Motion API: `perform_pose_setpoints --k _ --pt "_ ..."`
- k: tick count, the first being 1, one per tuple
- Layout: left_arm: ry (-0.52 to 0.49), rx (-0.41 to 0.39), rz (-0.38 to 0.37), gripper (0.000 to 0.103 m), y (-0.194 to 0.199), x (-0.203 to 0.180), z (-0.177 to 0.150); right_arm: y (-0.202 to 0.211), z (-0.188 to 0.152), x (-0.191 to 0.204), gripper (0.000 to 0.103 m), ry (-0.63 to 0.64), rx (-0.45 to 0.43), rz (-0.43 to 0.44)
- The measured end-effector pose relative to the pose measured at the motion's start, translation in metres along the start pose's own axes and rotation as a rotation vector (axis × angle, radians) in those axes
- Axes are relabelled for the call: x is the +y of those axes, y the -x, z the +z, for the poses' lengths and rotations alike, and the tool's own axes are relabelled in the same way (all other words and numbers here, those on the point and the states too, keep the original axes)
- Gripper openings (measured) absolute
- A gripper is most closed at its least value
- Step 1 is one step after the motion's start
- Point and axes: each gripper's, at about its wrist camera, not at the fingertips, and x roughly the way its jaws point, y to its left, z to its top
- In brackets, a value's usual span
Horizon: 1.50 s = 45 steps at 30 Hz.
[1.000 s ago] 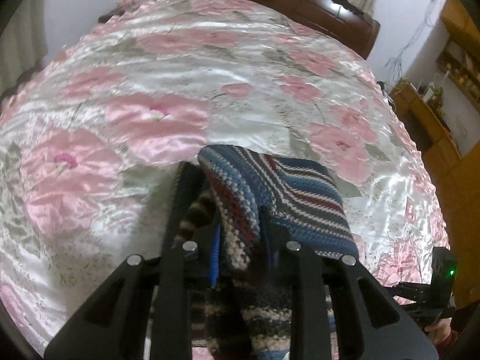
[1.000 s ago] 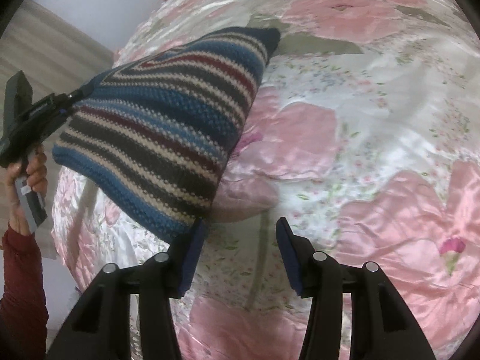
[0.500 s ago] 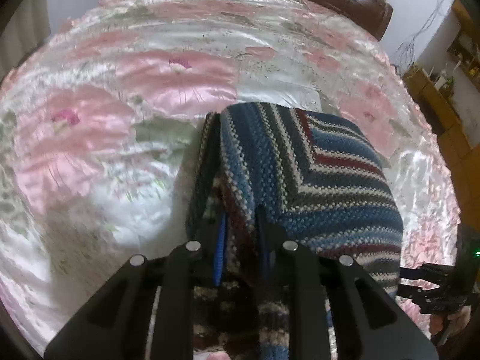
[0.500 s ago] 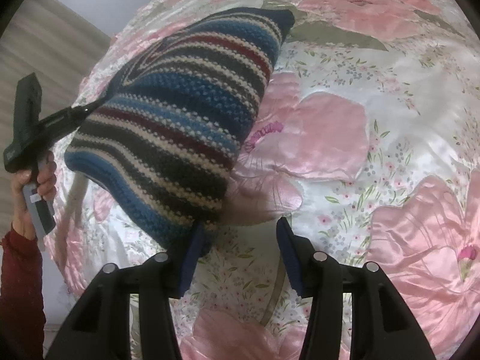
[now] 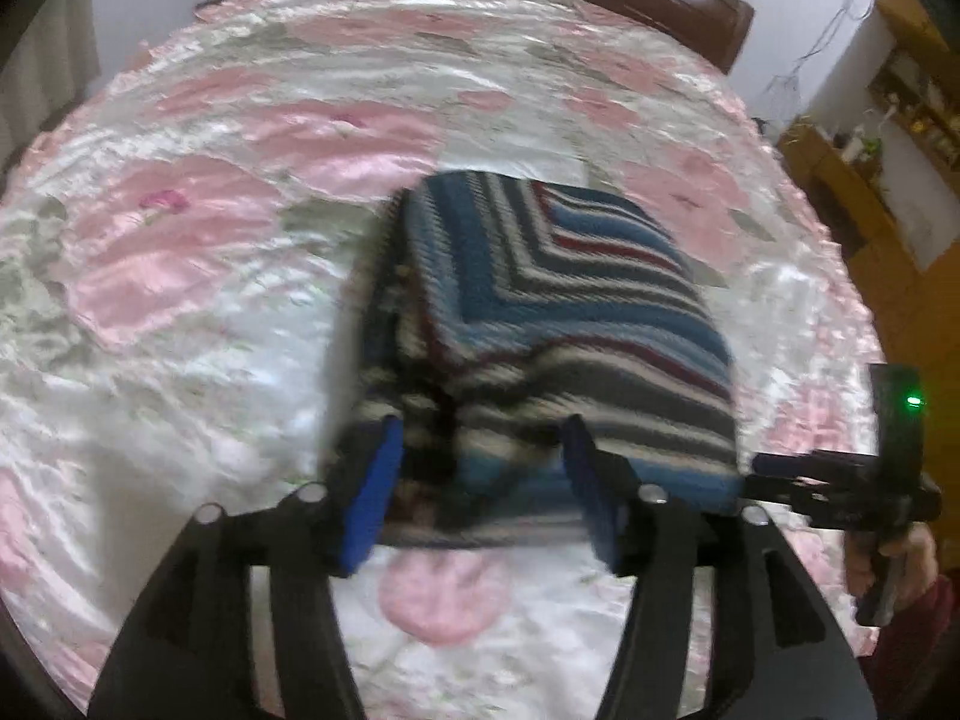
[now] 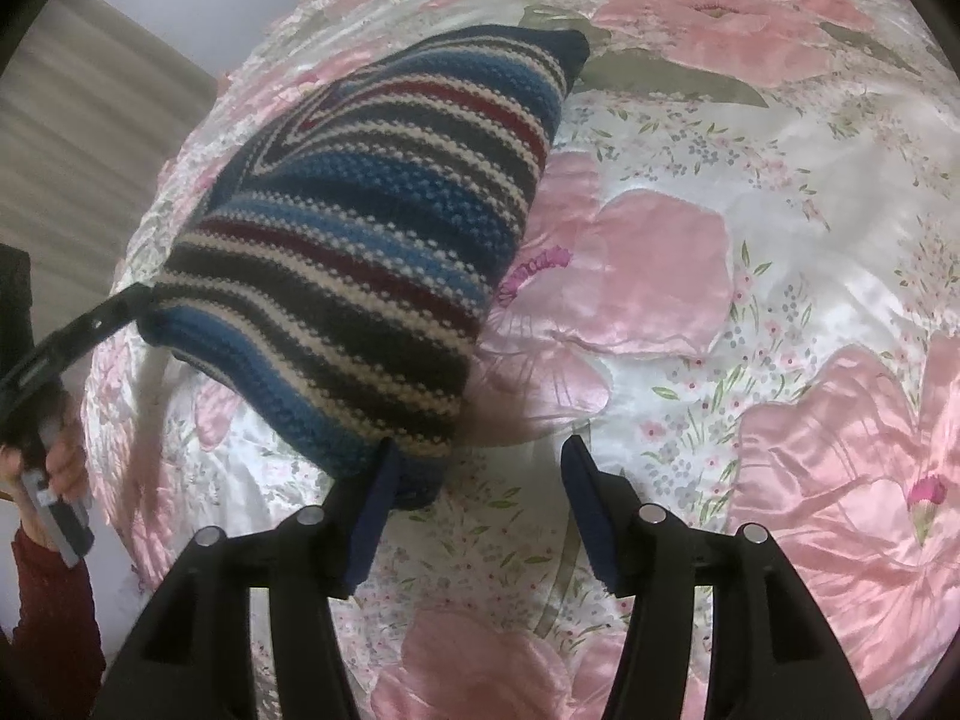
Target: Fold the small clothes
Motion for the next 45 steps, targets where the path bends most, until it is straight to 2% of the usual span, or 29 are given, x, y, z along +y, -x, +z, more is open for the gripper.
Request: perform_pose_setpoints --k 1,3,4,5,7,13,14,17,22,29,30,31,32,34,35,37,40,42,45 --pt "-0.015 0.011 0.013 0.067 -0.006 -0.003 -0.001 0.000 0.000 0.001 0.057 -0.001 0.001 -0.002" --pt "-0.016 0.049 0.024 0.063 -0.019 -0.005 -0.002 0.001 0.000 0.002 0.057 -0.004 0.001 -0.006" --pt "0.011 0.086 0.011 0.043 -0.030 -0.003 -0.003 0.001 -0.001 0.002 0.057 -0.007 0.001 -0.005" --pt "0.037 0.109 -0.013 0.013 -0.037 0.001 -0.005 0.002 -0.001 0.003 0.057 -0.009 0.002 -0.002" --pt "0.070 0.111 -0.043 0.012 -0.039 0.006 -0.006 0.003 -0.001 0.006 0.059 -0.008 0.004 0.016" --pt "0.041 -0.064 -0.046 0.010 0.019 0.014 0.005 0.012 0.001 0.020 0.061 0.014 -0.012 0.040" --pt "0.036 -0.074 -0.042 0.010 0.026 0.018 0.007 0.014 0.002 0.023 0.062 0.016 -0.017 0.053" --pt "0.039 -0.055 -0.009 0.010 0.025 0.030 0.005 0.013 0.003 0.029 0.063 0.017 -0.014 0.069" --pt "0.072 0.040 0.018 0.010 -0.022 0.058 -0.013 -0.004 0.005 0.031 0.063 -0.012 0.014 0.102" --pt "0.040 0.036 0.025 0.010 -0.036 0.056 -0.014 -0.039 0.010 0.027 0.062 -0.065 0.075 0.188" --pt "0.037 0.038 0.024 0.010 -0.036 0.054 -0.013 -0.045 0.012 0.027 0.060 -0.070 0.082 0.214" --pt "0.038 0.040 0.018 0.010 -0.032 0.053 -0.012 -0.048 0.013 0.026 0.044 -0.075 0.087 0.236" --pt "0.039 0.038 0.015 0.010 -0.030 0.053 -0.012 -0.050 0.013 0.027 0.037 -0.082 0.092 0.250" --pt "0.032 0.020 0.003 0.010 -0.019 0.052 -0.011 -0.045 0.012 0.030 0.026 -0.062 0.080 0.246" --pt "0.019 0.010 0.003 0.010 -0.015 0.049 -0.010 -0.038 0.011 0.032 0.023 -0.045 0.065 0.245" --pt "-0.018 0.006 0.021 0.011 -0.013 0.045 -0.013 -0.027 0.008 0.035 0.022 -0.014 0.042 0.223" --pt "-0.016 0.070 0.040 0.011 -0.038 0.049 -0.021 -0.042 0.005 0.039 0.023 0.012 0.081 0.137" --pt "-0.017 0.065 0.049 0.011 -0.048 0.049 -0.026 -0.056 0.005 0.043 0.024 0.023 0.108 0.089" --pt "-0.029 0.044 0.048 0.013 -0.042 0.047 -0.028 -0.053 0.009 0.044 0.029 0.035 0.114 0.086"
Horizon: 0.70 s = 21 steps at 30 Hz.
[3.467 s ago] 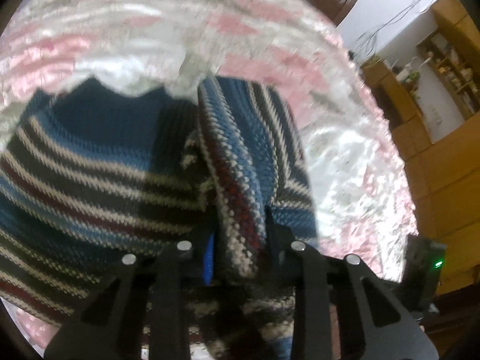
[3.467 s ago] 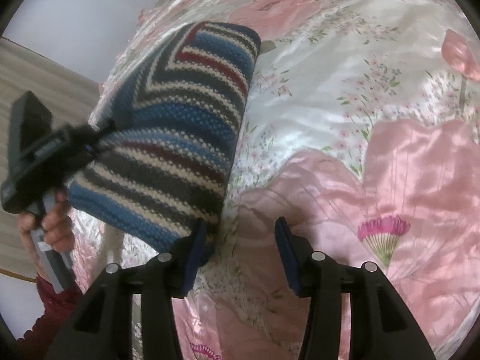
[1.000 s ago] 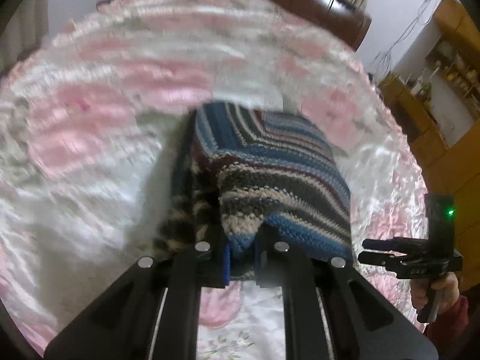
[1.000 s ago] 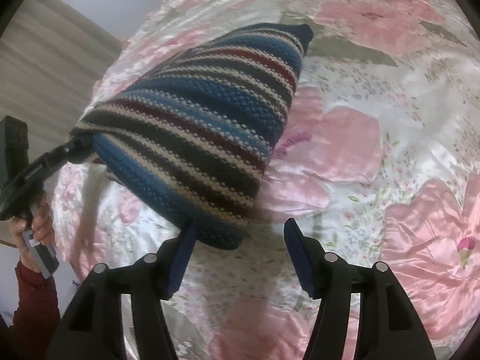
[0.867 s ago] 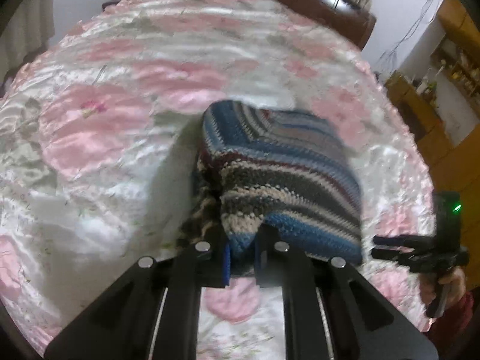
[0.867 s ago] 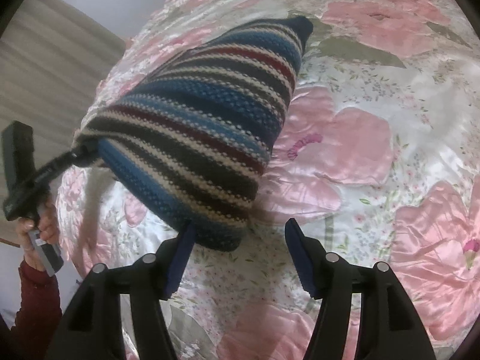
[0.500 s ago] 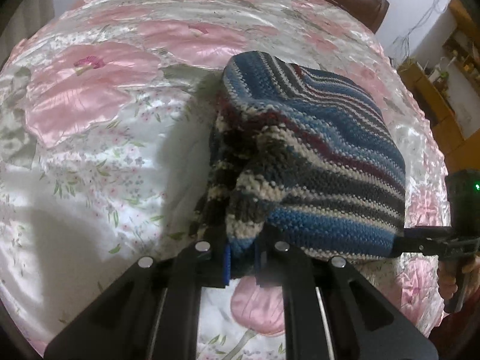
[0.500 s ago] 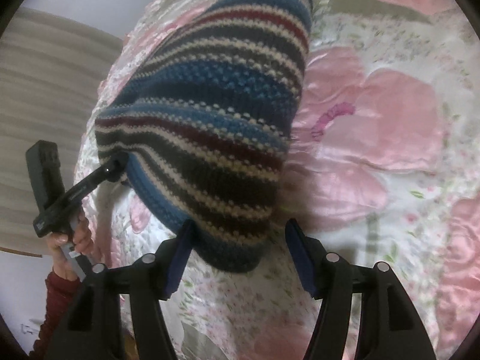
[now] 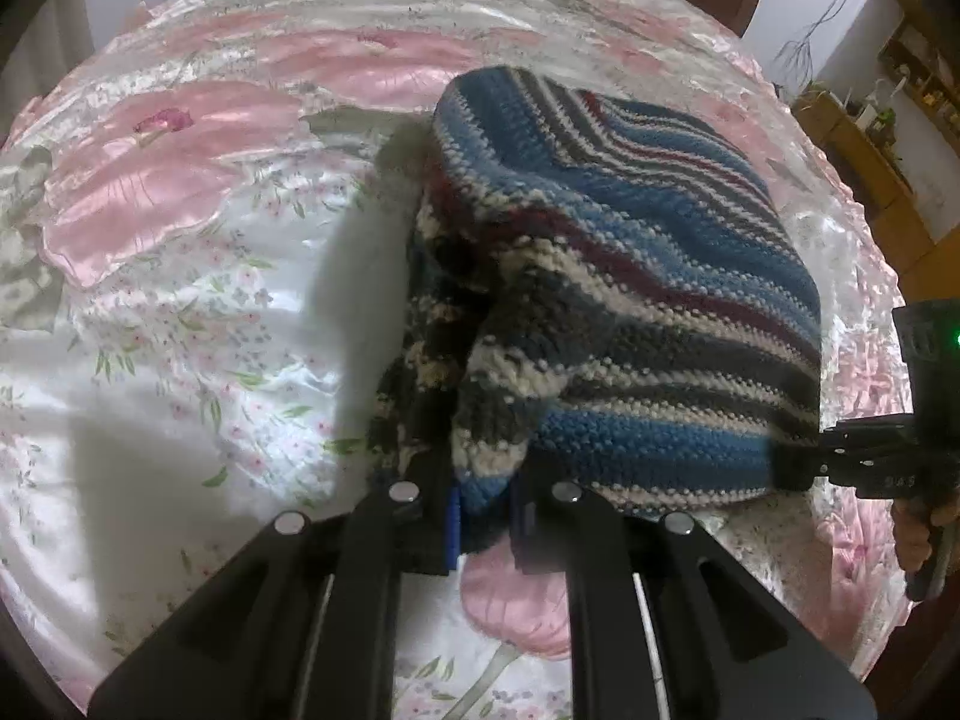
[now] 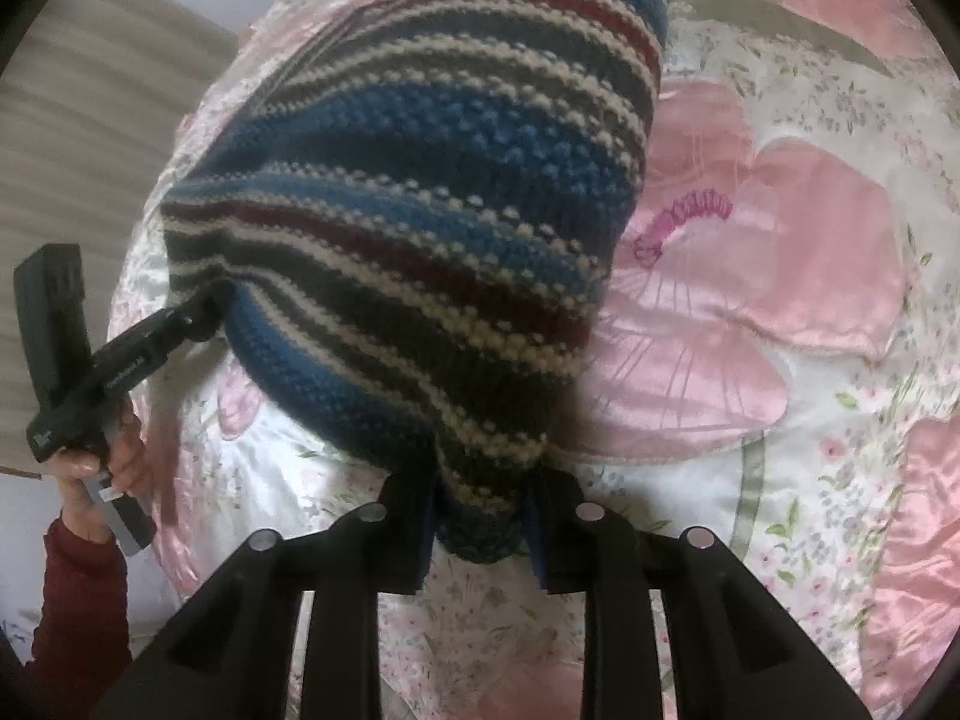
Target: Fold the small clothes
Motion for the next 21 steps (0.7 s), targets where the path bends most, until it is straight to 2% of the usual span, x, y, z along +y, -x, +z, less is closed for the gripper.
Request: perform_pose_setpoints --k 2,4,6,7,8,12,17,21 --pt "-0.009 -0.004 -0.024 0.019 0.009 0.000 0.000 0.009 0.000 0.002 0.039 0.017 -0.002 0.001" --pt "-0.011 -0.003 -0.061 0.027 0.021 0.002 0.000 0.022 0.001 0.001 0.043 0.020 -0.005 0.013" --pt "-0.010 -0.005 -0.078 0.049 0.034 0.002 0.003 0.039 0.005 0.000 0.050 0.024 -0.032 0.011" --pt "-0.012 -0.028 -0.056 0.069 0.045 0.003 0.006 0.046 0.008 -0.001 0.052 0.023 -0.043 0.003" --pt "-0.019 -0.046 -0.043 0.073 0.051 0.003 0.010 0.054 0.014 -0.003 0.054 0.020 -0.058 -0.012" --pt "-0.005 -0.094 -0.042 0.075 0.069 0.008 0.041 0.070 0.041 -0.012 0.056 -0.007 -0.096 -0.084" --pt "0.079 -0.012 -0.023 0.077 0.024 0.017 0.102 0.067 0.067 -0.020 0.058 -0.024 -0.096 -0.103" --pt "0.151 0.016 -0.066 0.073 -0.009 0.022 0.126 0.062 0.076 -0.028 0.059 -0.044 -0.111 -0.100"
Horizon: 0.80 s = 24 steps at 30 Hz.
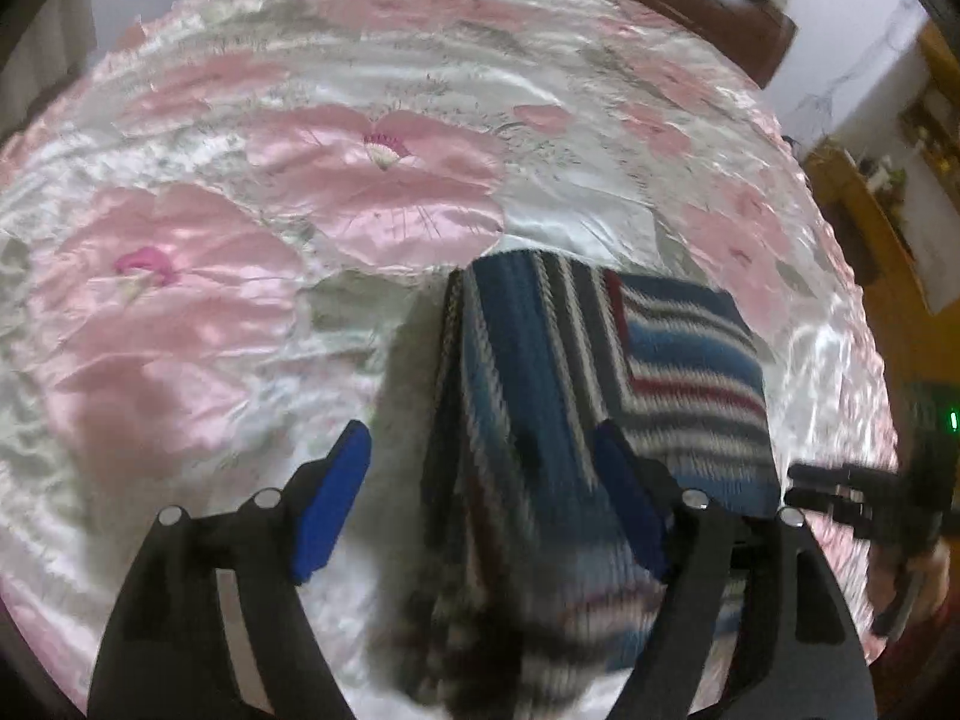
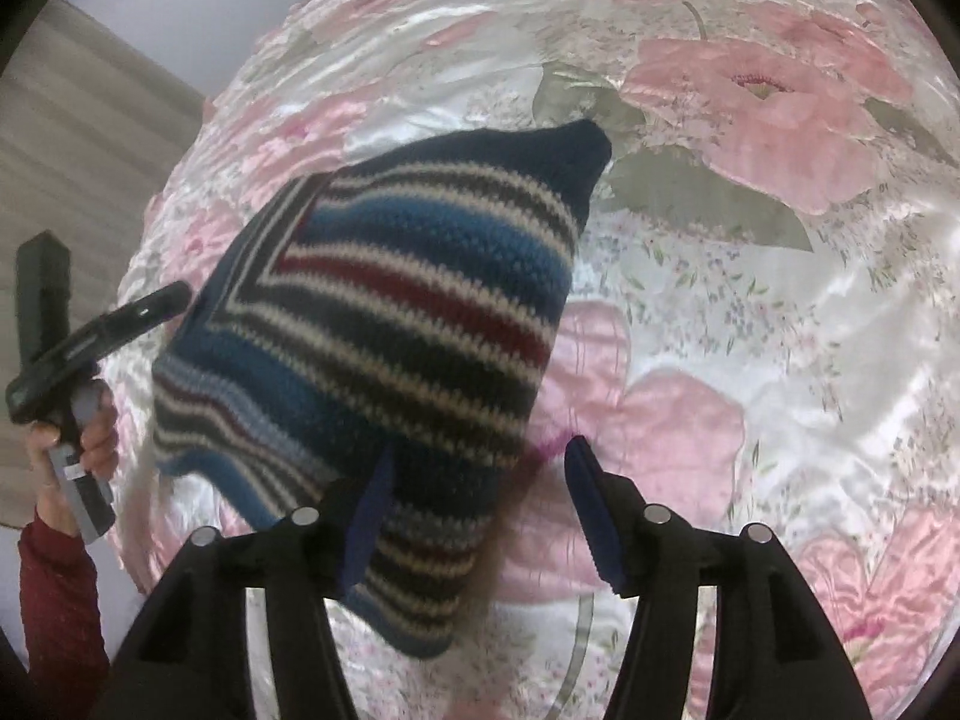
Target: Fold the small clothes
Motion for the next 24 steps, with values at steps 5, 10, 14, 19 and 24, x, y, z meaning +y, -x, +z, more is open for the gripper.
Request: perform_pose_setpoints --k 5,10,14,19,24 --pt "0.002 0.034 -0.084 0.058 -0.017 -0.013 0.006 -0.004 0.003 -0.007 0.067 -0.003 -0.002 0.009" --pt "-0.018 0.070 -0.054 0.010 -0.025 -0.028 0.008 -0.004 0.003 -0.008 0.067 -0.001 -0.014 0.004" --pt "-0.027 -0.068 -0.015 0.009 0.004 -0.028 0.011 -0.001 0.001 -0.005 0.067 0.014 -0.031 0.007" --pt "0.000 -0.047 0.029 0.008 -0.005 -0.007 0.010 -0.002 0.001 -0.001 0.067 0.033 -0.042 0.019" --pt "0.002 -0.027 0.067 0.009 -0.032 0.001 0.002 -0.009 0.003 0.002 0.067 0.036 -0.040 0.004"
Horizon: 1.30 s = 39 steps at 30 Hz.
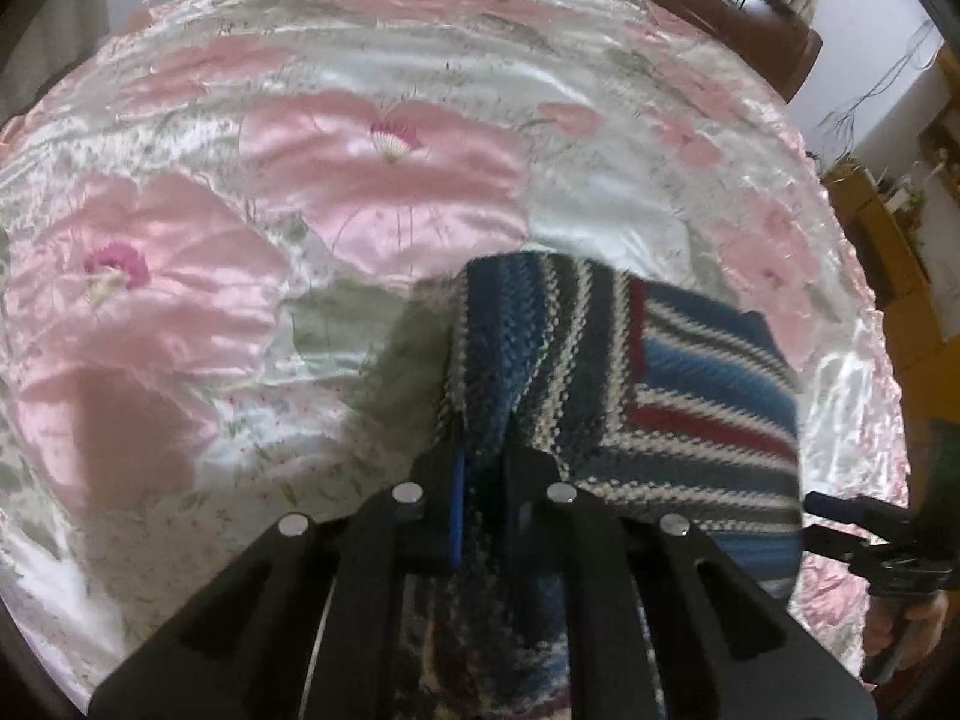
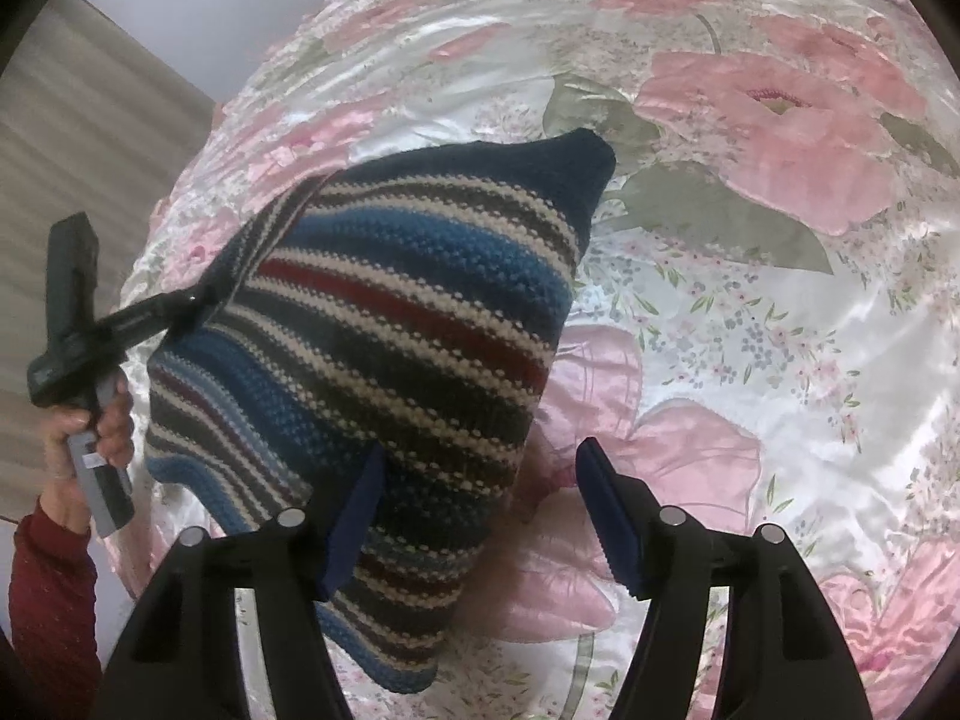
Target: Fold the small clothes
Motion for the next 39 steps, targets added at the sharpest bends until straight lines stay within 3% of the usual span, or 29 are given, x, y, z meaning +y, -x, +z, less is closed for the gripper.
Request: perform_pose_setpoints --k 6,12,14,19,21,24,27,30,31,33,34,35,37,39 --pt "-0.014 0.002 0.010 0.015 0.007 0.001 -0.002 -0.004 0.000 -0.005 0.067 -0.029 0.014 0.006" --pt "-0.090 -0.023 0.053 0.036 0.062 -0.011 -0.024 0.015 -0.013 0.004 0.067 0.003 0.011 0.006" --pt "-0.089 -0.026 0.013 0.040 0.079 -0.014 -0.040 0.019 -0.018 0.009 0.067 0.012 0.017 0.012" --pt "-0.133 0.050 0.020 0.039 0.074 -0.029 -0.077 0.016 -0.036 0.029 0.067 0.041 0.059 0.008" --pt "-0.147 0.070 0.020 0.026 0.066 -0.029 -0.085 0.010 -0.043 0.033 0.067 0.043 0.061 -0.020" --pt "-0.127 0.114 0.041 0.019 0.045 -0.019 -0.092 -0.005 -0.049 0.030 0.067 0.029 0.087 -0.053" --pt "-0.083 0.122 0.009 0.019 0.039 -0.007 -0.090 -0.020 -0.054 0.021 0.067 -0.012 0.119 -0.026" --pt "-0.077 0.099 -0.059 0.022 0.054 -0.003 -0.087 -0.011 -0.051 0.014 0.067 -0.010 0.093 0.011" --pt "-0.073 0.079 -0.087 0.030 0.064 -0.002 -0.086 -0.006 -0.049 0.013 0.068 -0.007 0.080 0.024" --pt "-0.064 0.037 -0.150 0.057 0.082 0.000 -0.082 0.007 -0.042 0.008 0.070 -0.016 0.048 0.070" --pt "-0.060 0.005 -0.188 0.077 0.093 0.000 -0.077 0.011 -0.038 0.006 0.073 -0.021 0.034 0.080" --pt "-0.055 -0.027 -0.201 0.087 0.100 -0.001 -0.072 0.015 -0.034 0.005 0.074 -0.026 0.020 0.079" --pt "-0.073 -0.041 -0.186 0.089 0.100 -0.007 -0.057 0.020 -0.024 0.002 0.076 -0.044 -0.001 0.080" --pt "-0.091 0.005 -0.159 0.091 0.084 -0.014 -0.044 0.017 -0.013 -0.001 0.077 -0.071 0.007 0.102"
